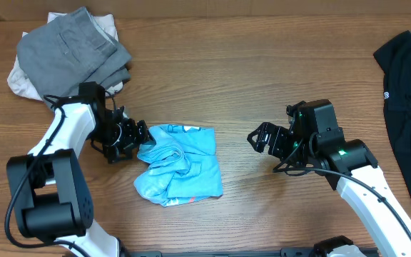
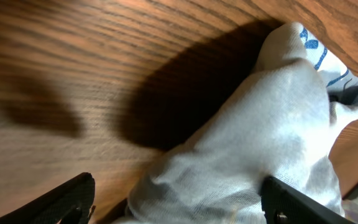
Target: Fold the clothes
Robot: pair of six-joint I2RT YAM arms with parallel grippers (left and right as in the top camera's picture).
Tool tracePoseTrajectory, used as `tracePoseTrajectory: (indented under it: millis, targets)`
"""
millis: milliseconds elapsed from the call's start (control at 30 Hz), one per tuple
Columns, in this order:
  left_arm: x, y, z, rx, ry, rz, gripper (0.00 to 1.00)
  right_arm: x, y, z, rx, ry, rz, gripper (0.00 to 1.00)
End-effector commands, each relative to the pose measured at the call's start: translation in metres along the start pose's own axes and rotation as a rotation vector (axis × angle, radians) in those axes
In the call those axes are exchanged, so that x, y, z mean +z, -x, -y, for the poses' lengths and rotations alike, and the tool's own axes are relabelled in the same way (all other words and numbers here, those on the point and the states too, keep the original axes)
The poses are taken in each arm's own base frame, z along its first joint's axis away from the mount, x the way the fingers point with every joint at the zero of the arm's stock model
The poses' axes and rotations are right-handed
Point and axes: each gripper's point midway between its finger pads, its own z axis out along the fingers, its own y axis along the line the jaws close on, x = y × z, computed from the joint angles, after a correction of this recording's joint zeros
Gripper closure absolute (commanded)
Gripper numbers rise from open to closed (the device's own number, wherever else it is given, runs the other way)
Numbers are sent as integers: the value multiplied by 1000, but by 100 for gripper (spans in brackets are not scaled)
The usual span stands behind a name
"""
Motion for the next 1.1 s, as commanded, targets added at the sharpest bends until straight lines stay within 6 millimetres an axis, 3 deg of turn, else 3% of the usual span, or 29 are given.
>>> tracePoseTrajectory:
  millis: [0,100,433,633,867,1067]
  targets:
    - [9,-3,2,1,-44,-35,13,-1,2,-1,-8,1,10,0]
    - [10,-3,1,-2,-43,-39,21,-1,2,-1,-8,1,10,0]
    - [10,-2,1,7,-44,-35,77,-1,2,-2,-8,1,10,0]
    - [2,1,6,8,-40,-33,94,-1,2,-2,-8,1,11,0]
    - [-35,8,26,31,-36,-15,96,-1,2,-2,-8,1,11,0]
    - [-61,1,58,104,-35,-1,96,-1,3,-2,-9,3,13,0]
